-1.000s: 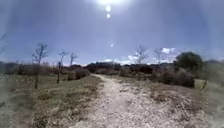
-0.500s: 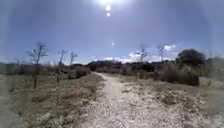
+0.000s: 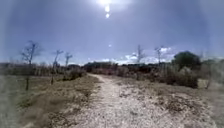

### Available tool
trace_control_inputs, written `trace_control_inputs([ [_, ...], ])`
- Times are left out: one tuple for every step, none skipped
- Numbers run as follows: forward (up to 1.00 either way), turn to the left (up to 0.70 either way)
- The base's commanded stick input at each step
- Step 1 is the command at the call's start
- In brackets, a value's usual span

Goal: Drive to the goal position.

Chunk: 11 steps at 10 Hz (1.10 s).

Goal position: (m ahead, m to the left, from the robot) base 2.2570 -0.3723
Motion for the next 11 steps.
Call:
trace_control_inputs([
  [0.5, 0.0],
  [0.5, 0.0],
  [0.5, 0.0],
  [0.5, 0.0],
  [0.5, 0.0],
  [0.5, 0.0],
  [0.5, 0.0],
  [0.57, 0.0],
  [0.7, 0.0],
  [0.7, 0.0],
  [0.7, 0.0],
])
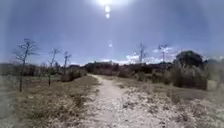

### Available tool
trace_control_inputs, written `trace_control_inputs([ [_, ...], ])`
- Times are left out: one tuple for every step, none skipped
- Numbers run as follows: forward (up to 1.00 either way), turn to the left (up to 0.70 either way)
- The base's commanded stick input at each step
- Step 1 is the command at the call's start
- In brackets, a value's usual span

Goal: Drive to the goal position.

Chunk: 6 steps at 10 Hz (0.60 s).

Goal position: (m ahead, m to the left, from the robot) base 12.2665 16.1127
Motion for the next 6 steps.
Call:
trace_control_inputs([
  [0.7, 0.0],
  [0.7, 0.0],
  [0.7, 0.0],
  [0.7, 0.0],
  [0.7, 0.0],
  [0.7, 0.0],
])
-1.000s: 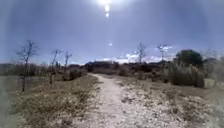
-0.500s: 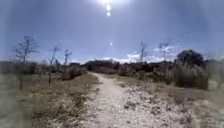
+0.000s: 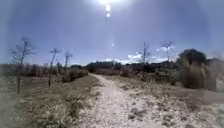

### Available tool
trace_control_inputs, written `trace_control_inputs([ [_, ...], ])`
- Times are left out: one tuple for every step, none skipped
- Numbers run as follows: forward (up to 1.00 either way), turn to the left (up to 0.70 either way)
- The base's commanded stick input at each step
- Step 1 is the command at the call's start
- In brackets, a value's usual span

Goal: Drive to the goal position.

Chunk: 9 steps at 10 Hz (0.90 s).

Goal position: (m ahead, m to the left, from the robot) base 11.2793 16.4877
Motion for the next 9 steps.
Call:
trace_control_inputs([
  [0.7, 0.0],
  [0.7, 0.0],
  [0.7, 0.0],
  [0.7, 0.0],
  [0.7, 0.0],
  [0.7, 0.0],
  [0.7, 0.0],
  [0.7, 0.0],
  [0.7, 0.0],
])
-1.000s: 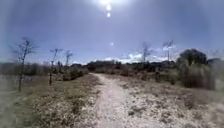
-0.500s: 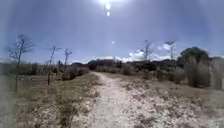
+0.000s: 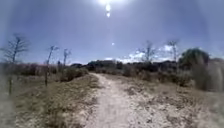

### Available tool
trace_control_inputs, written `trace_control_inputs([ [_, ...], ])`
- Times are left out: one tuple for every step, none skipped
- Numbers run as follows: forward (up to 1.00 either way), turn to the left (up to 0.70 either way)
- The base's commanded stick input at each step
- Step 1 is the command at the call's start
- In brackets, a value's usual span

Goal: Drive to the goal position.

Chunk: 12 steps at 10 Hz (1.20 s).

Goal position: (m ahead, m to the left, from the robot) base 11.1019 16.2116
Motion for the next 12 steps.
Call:
trace_control_inputs([
  [0.7, 0.0],
  [0.7, 0.0],
  [0.7, 0.0],
  [0.7, 0.0],
  [0.7, 0.0],
  [0.7, 0.0],
  [0.7, 0.0],
  [0.7, 0.0],
  [0.7, 0.0],
  [0.7, 0.0],
  [0.7, 0.0],
  [0.7, 0.0],
])
